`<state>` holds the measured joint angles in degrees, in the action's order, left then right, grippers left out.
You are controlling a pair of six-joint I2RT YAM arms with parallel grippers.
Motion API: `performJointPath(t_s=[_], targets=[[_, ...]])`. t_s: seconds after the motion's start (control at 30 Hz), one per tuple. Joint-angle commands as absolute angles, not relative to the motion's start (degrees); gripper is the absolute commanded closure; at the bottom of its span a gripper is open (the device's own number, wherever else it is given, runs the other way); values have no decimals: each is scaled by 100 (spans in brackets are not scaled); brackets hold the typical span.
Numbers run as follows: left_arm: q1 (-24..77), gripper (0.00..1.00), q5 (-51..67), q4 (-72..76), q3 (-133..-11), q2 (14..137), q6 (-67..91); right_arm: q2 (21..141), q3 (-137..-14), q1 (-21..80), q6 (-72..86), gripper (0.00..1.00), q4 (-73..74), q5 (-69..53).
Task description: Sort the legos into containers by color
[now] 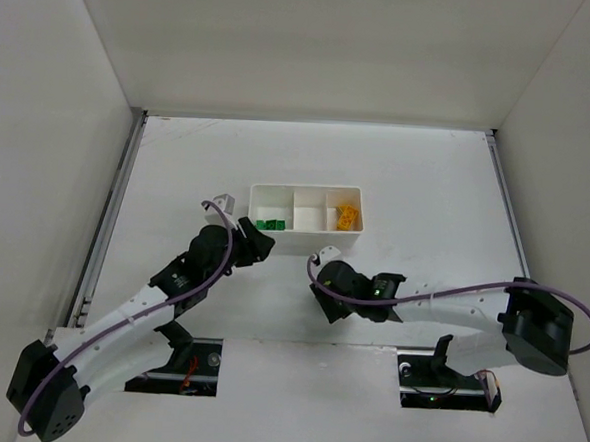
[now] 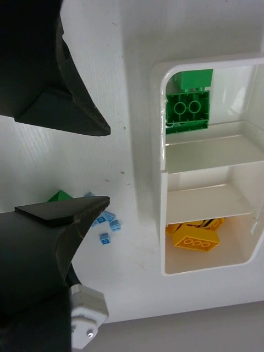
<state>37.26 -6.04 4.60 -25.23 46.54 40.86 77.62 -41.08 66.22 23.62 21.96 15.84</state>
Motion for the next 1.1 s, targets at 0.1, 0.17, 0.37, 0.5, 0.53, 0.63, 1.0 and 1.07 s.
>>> performJointPath(t_s=[0.1,0.17,0.37,0.5,0.53,0.63,1.0,1.07], targets=[[3976,50,-484,448,-2277,4210,4535,8120,-4254,6649,2540,53,2083,1529],[4117,48,-466,492,-2163,4166,4728,8174,-4254,6649,2575,59,2092,1529],[4504,45,-492,737,-1855,4052,5299,7656,-4245,6649,2663,68,1969,1661],[4610,42,-457,1299,-1626,3929,5791,7269,-4350,6649,2602,71,1627,1723],[4636,41,-457,1457,-1574,3920,5853,7234,-4368,6649,2584,71,1504,1705],[4750,40,-457,1766,-1494,3937,5932,7224,-4403,6605,2558,71,1213,1644],[5102,41,-536,2153,-1512,4359,5889,7348,-4667,6552,2601,71,686,1653],[5102,42,-554,2232,-1521,4491,5880,7339,-4667,6508,2637,71,589,1617]])
